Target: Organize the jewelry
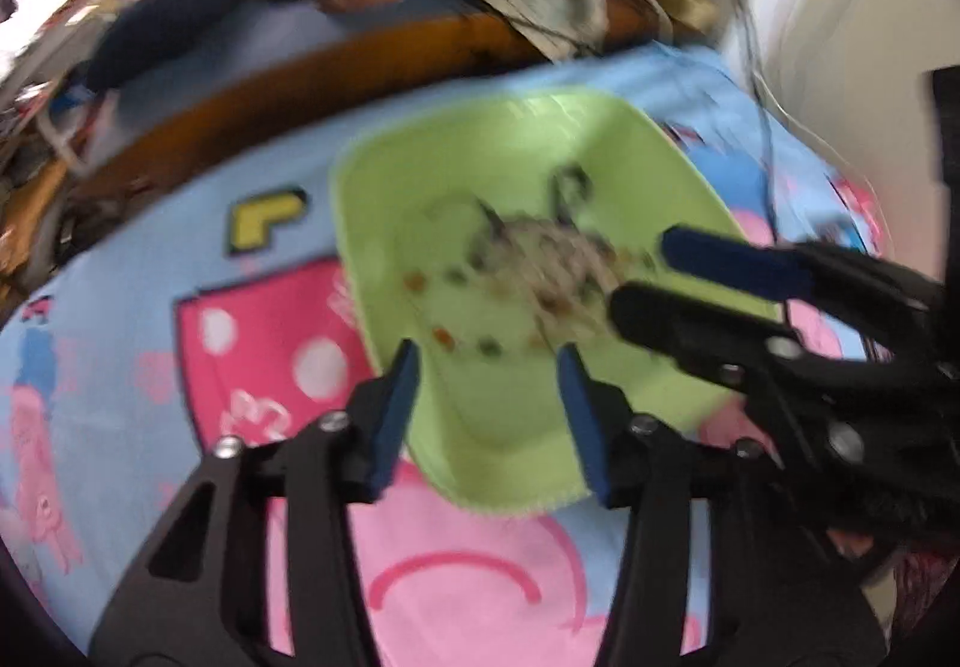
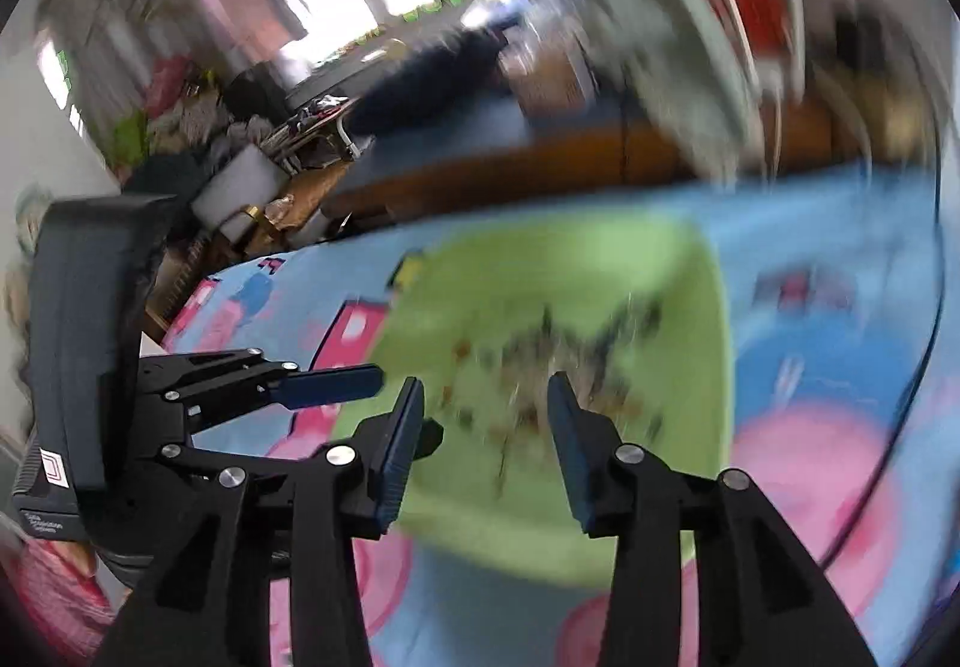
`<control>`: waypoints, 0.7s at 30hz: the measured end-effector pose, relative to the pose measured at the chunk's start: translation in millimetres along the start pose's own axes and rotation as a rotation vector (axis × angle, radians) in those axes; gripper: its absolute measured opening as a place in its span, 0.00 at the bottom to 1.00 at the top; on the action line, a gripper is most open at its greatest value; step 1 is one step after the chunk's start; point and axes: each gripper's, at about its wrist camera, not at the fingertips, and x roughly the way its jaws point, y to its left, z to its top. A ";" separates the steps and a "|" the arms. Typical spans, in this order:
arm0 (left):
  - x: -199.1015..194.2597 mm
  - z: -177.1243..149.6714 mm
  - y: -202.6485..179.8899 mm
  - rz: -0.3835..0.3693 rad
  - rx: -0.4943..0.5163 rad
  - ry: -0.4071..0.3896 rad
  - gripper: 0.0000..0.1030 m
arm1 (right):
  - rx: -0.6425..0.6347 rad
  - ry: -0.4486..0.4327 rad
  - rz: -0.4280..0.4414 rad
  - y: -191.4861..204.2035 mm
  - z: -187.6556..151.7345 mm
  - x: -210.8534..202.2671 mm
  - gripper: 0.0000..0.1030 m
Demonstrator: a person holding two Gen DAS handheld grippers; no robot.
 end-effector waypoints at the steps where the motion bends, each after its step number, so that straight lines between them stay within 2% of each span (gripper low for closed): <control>1: -7.4 -5.5 1.0 -0.017 0.002 -0.012 0.43 | 0.040 0.000 0.029 -2.6 -8.1 -3.5 0.14; 3: -35.0 -18.5 5.1 -0.034 -0.002 -0.064 0.46 | 0.051 -0.057 0.078 5.8 -21.1 -24.5 0.14; 6: -88.3 -41.8 22.9 -0.079 -0.026 -0.176 0.56 | -0.020 -0.100 0.129 33.3 -41.1 -49.9 0.14; 8: -111.3 -61.5 32.3 -0.090 -0.042 -0.226 0.57 | -0.083 -0.074 0.172 53.9 -58.3 -54.6 0.14; 11: -136.5 -105.4 51.1 -0.071 -0.080 -0.283 0.57 | -0.224 0.023 0.214 90.8 -93.4 -42.3 0.14; 14: -139.0 -148.8 64.8 -0.052 -0.112 -0.298 0.57 | -0.380 0.099 0.181 126.7 -127.7 -21.8 0.13; 16: -130.8 -170.2 74.2 -0.045 -0.148 -0.284 0.57 | -0.451 0.134 0.170 146.8 -146.2 -8.7 0.08; 18: -115.0 -185.2 82.6 -0.061 -0.192 -0.236 0.57 | -0.473 0.157 0.162 156.1 -153.8 2.2 0.00; 20: -94.7 -202.4 88.1 -0.048 -0.223 -0.181 0.57 | -0.506 0.171 0.118 162.6 -159.4 14.1 0.00; 21: -87.5 -205.7 88.9 -0.035 -0.228 -0.165 0.50 | -0.518 0.178 0.096 163.1 -163.4 19.1 0.00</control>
